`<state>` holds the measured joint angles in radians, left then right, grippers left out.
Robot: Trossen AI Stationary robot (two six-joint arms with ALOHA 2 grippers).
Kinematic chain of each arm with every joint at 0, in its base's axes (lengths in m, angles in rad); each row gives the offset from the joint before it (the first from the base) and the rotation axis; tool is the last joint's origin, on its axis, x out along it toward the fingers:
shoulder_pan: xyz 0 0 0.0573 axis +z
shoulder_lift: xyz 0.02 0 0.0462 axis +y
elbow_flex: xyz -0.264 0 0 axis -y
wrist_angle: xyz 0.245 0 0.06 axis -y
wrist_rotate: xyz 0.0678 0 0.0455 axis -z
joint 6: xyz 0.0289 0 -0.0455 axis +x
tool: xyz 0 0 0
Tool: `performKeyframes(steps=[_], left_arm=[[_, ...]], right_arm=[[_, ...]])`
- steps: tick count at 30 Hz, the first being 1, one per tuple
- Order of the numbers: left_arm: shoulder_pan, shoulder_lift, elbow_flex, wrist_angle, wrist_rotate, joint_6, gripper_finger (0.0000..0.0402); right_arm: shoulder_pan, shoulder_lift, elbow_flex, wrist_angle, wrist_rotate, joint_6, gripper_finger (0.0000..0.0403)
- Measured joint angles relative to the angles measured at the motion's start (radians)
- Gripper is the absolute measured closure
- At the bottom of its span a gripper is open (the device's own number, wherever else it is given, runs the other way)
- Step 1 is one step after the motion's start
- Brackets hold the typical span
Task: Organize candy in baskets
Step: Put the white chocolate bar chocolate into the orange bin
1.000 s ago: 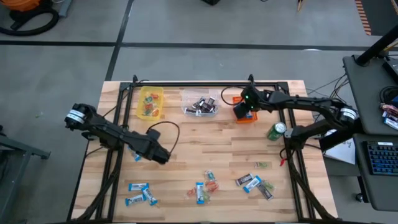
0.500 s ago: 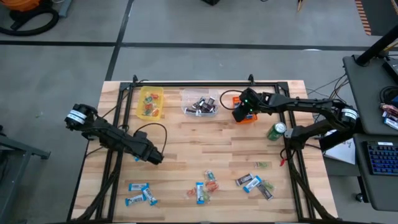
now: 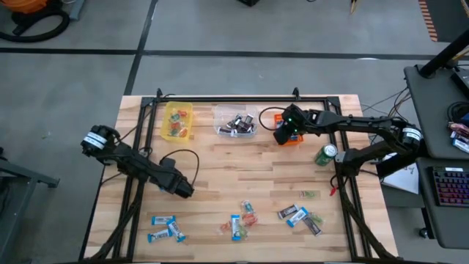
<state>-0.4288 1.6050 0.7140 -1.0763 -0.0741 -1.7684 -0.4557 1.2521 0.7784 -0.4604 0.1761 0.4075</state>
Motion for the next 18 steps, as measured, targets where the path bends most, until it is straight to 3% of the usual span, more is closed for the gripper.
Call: performKeyframes(steps=[5, 10, 14, 18], left_arm=[[-0.032, -0.003, 0.099, 0.112, -0.075, 0.139, 0.0346], [-0.036, -0.003, 0.195, 0.121, -0.186, 0.259, 0.0392], [-0.039, -0.003, 0.253, 0.115, -0.241, 0.316, 0.0397], [-0.057, -0.003, 0.274, 0.115, -0.26, 0.415, 0.0366]], right_arm=[[0.0, 0.0, 0.0, -0.001, 0.0, 0.0, 0.0259], [0.0, 0.0, 0.0, 0.001, 0.0, 0.0, 0.0259], [0.0, 0.0, 0.0, 0.001, 0.0, 0.0, 0.0259], [0.0, 0.0, 0.0, 0.001, 0.0, 0.0, 0.0259]])
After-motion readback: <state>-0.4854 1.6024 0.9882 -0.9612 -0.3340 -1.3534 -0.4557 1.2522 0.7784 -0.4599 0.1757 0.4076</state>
